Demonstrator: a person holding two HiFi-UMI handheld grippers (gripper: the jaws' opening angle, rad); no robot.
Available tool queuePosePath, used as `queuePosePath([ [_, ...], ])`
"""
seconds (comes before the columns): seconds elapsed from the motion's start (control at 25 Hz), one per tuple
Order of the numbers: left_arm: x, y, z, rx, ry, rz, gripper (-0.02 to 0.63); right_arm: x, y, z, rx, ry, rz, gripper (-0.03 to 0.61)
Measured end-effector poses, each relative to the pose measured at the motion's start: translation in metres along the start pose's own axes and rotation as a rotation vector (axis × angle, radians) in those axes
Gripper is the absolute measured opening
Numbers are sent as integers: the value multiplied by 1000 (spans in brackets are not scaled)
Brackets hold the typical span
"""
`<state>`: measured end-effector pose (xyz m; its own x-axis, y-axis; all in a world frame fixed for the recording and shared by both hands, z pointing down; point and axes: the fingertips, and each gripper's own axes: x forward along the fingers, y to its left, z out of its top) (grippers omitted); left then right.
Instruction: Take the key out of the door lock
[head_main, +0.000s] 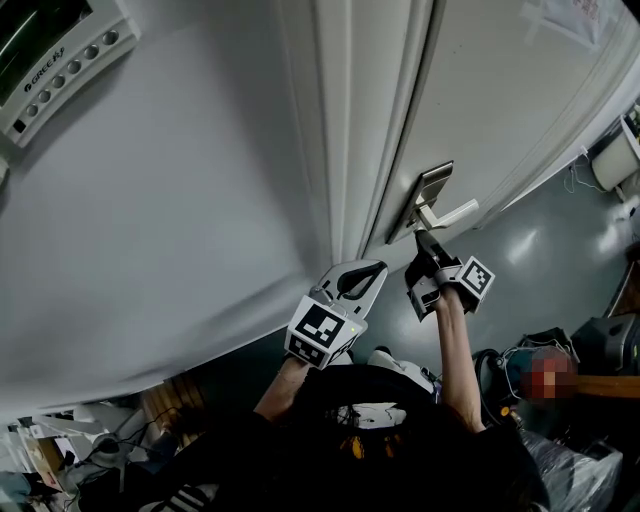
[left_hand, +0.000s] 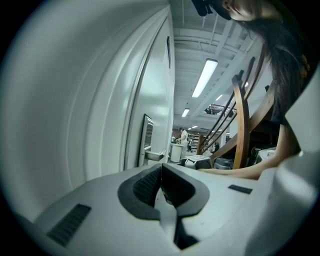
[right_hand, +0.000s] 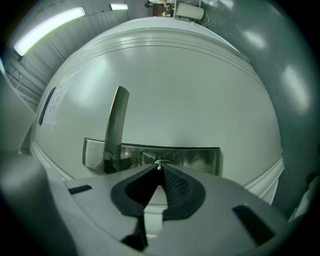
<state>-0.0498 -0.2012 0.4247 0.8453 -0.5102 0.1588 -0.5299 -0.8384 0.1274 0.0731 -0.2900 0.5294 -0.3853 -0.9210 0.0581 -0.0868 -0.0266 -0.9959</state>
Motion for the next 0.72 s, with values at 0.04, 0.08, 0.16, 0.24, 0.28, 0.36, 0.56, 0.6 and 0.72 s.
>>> queuePosePath([
  [0.04,1,1,0,-1,1,-4,9,0,0,0,-4,3,-1,20],
  [0.08,1,1,0,-1,-1,-7,9,0,0,0,-9,5,-3,20],
  [0.16,2,2,-1,-2,-2,-13,9,0,0,-1,-14,3,-5,20],
  [0.24,3,2,-2,0,-5,-17,9,0,1,-1,-17,2,-4,20],
  [0.28,3,2,-2,2,-9,-18,9,0,1,-1,-25,4,-4,20],
  [0.36,2,2,0,4,-10,-18,9,-2,1,0,-56,14,-7,20],
  [0.56,-3,10,0,0,-10,0,9,-1,2,1,-116,36,5,20],
  [0.6,-4,11,-1,0,-9,3,9,-1,2,0,-122,35,10,21],
  [0.72,-6,12,-2,-3,-6,7,9,-3,1,0,-60,20,23,20],
])
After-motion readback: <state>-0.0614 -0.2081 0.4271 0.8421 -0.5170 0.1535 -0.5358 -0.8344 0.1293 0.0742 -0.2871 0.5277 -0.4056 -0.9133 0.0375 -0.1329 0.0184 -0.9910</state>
